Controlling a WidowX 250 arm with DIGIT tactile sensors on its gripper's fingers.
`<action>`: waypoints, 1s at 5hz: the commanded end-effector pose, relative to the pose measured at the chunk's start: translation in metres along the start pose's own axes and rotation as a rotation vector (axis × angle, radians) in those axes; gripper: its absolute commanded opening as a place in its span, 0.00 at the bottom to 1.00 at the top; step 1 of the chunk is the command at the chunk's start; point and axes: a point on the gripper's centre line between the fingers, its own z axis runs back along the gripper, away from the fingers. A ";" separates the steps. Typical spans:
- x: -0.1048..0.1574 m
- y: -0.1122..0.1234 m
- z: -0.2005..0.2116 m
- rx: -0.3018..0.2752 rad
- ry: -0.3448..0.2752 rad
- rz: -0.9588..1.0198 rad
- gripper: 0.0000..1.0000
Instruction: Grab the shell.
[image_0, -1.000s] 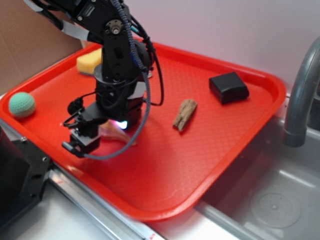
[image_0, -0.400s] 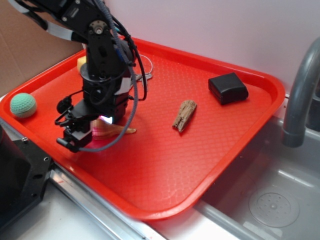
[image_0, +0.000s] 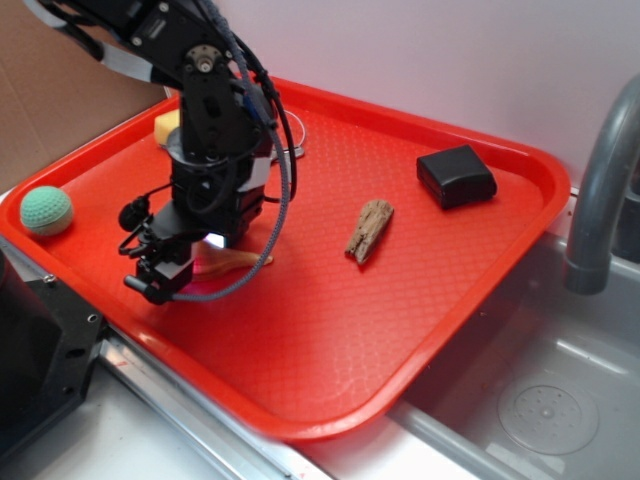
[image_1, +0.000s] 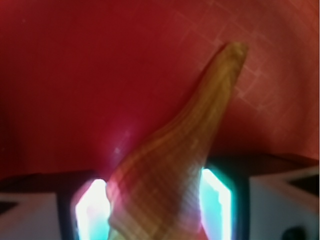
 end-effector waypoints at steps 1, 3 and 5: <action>0.006 -0.026 0.053 0.003 -0.040 0.269 0.00; -0.028 -0.039 0.147 -0.054 -0.174 0.761 0.00; -0.067 -0.046 0.196 -0.123 -0.252 1.109 0.00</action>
